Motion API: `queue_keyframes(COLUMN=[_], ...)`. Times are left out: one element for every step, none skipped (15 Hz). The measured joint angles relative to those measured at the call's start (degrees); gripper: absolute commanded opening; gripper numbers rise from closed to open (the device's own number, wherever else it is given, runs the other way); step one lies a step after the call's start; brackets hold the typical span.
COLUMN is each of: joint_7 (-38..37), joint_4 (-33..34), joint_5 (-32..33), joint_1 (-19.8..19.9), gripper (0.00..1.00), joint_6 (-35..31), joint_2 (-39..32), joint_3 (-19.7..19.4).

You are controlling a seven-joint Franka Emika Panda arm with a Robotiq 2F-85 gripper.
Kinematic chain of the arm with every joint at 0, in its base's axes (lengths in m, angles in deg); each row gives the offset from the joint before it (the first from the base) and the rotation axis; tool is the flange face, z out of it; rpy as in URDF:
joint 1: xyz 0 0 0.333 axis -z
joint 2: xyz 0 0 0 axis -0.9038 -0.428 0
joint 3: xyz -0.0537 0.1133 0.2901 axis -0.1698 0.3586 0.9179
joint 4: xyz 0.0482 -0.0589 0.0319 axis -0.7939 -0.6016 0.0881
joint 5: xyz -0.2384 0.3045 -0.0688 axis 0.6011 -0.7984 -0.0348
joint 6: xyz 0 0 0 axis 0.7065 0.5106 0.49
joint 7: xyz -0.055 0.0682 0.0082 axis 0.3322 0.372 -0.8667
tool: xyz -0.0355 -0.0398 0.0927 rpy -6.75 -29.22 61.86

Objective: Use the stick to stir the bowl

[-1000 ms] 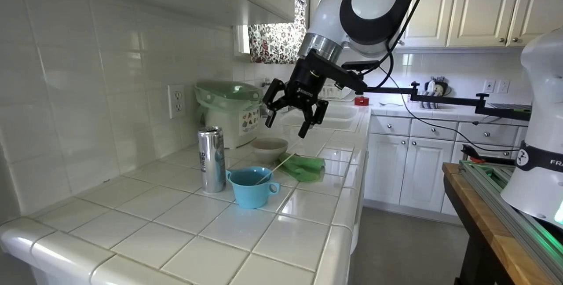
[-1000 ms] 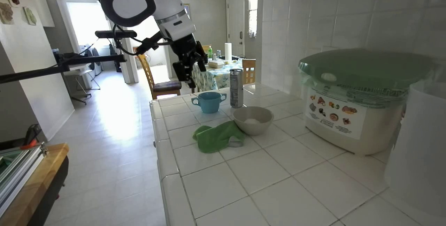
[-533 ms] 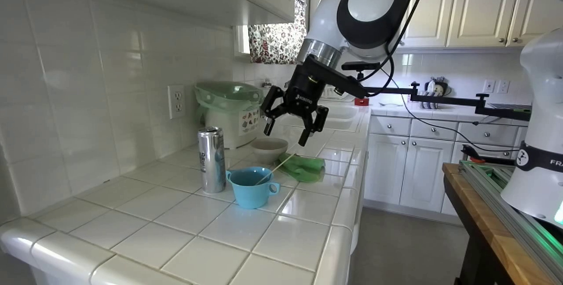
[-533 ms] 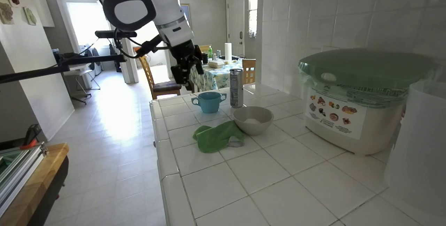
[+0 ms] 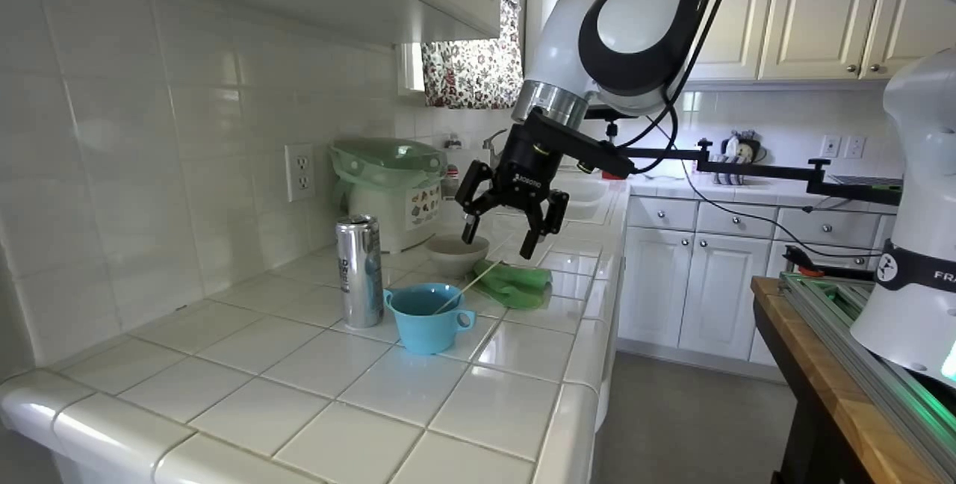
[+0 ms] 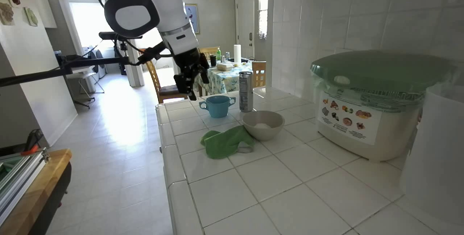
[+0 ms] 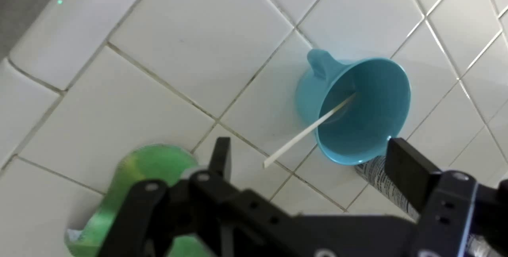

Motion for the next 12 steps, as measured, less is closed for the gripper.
queue_keyframes(joint_7=[0.0,-0.1,-0.1,0.0,0.1,0.2,0.3,0.4,0.5,0.6,0.7,0.9], joint_4=[-0.2,-0.3,-0.3,-0.3,-0.3,-0.2,-0.1,0.1,0.5,0.9,1.4,2.0], joint_5=[0.0,0.0,0.0,0.0,0.0,0.0,0.1,0.1,0.2,0.3,0.4,0.5], joint_1=[0.0,0.0,0.0,0.0,0.0,0.1,0.1,0.2,0.2,0.3,0.3,0.3], gripper=[1.0,1.0,1.0,1.0,1.0,1.0,1.0,1.0,1.0,1.0,1.0,1.0], joint_6=[0.0,0.0,0.0,0.0,-0.1,-0.1,-0.1,-0.1,-0.2,-0.2,-0.2,-0.2], joint_2=[0.0,-0.1,-0.2,-0.5,-0.9,-1.2,-1.5,-1.9,-2.3,-2.6,-3.0,-3.4], joint_3=[0.0,0.0,-0.1,-0.3,-0.6,-0.9,-1.3,-1.8,-2.1,-2.4,-2.7,-2.9])
